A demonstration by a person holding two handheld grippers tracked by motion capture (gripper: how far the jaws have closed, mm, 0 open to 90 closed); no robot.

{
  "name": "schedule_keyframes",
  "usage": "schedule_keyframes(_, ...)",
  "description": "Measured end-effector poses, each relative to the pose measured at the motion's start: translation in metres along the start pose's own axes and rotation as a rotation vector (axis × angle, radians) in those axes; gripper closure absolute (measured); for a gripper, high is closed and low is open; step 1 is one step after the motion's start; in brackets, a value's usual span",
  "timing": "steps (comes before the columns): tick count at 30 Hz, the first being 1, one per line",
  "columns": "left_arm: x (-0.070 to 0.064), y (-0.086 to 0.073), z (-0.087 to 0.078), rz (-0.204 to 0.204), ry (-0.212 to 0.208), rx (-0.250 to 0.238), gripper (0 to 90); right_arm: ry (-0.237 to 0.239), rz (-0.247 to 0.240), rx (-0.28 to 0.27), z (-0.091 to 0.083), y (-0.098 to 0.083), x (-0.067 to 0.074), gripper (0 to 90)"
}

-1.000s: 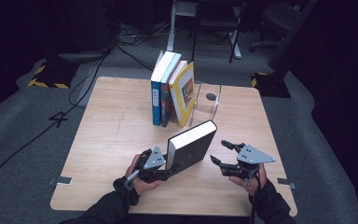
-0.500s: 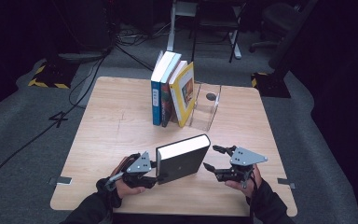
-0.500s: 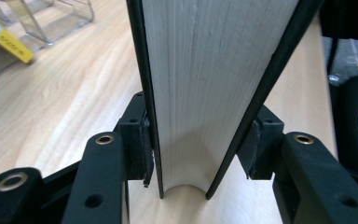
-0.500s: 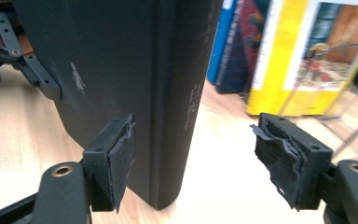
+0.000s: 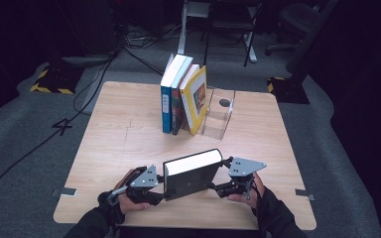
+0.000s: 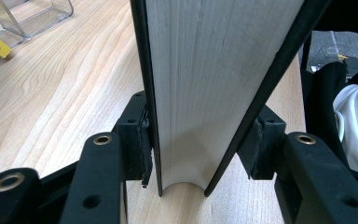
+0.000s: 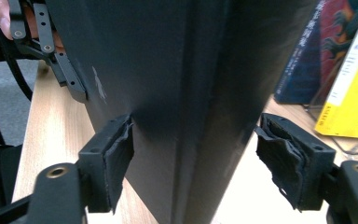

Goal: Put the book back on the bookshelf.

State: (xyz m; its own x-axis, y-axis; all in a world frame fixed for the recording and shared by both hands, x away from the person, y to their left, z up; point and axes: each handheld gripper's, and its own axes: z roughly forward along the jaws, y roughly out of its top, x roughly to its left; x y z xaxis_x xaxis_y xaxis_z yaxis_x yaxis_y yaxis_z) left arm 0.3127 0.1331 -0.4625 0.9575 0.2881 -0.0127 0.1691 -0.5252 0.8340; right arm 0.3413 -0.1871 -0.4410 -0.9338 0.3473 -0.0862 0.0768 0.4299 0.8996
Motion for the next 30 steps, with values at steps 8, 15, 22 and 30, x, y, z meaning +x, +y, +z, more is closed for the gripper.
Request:
schedule_keyframes(8, -0.002, 0.000, -0.001, 0.017, 0.049, 0.013, 49.1, 0.028, -0.008, 0.000, 0.001, 0.001, 0.001, 32.8)
schedule_keyframes(15, -0.002, -0.005, -0.008, -0.010, 0.137, 0.019, 40.0, 0.072, -0.058, 0.023, -0.012, 0.001, 0.008, 41.2)
schedule_keyframes(22, 0.002, -0.006, -0.007, -0.029, 0.216, 0.006, 37.6, 0.057, -0.088, -0.005, -0.016, 0.020, 0.022, 40.7)
schedule_keyframes(30, 0.006, -0.003, 0.003, -0.059, 0.285, -0.025, 38.8, -0.050, -0.087, -0.024, -0.011, 0.045, 0.038, 47.5)
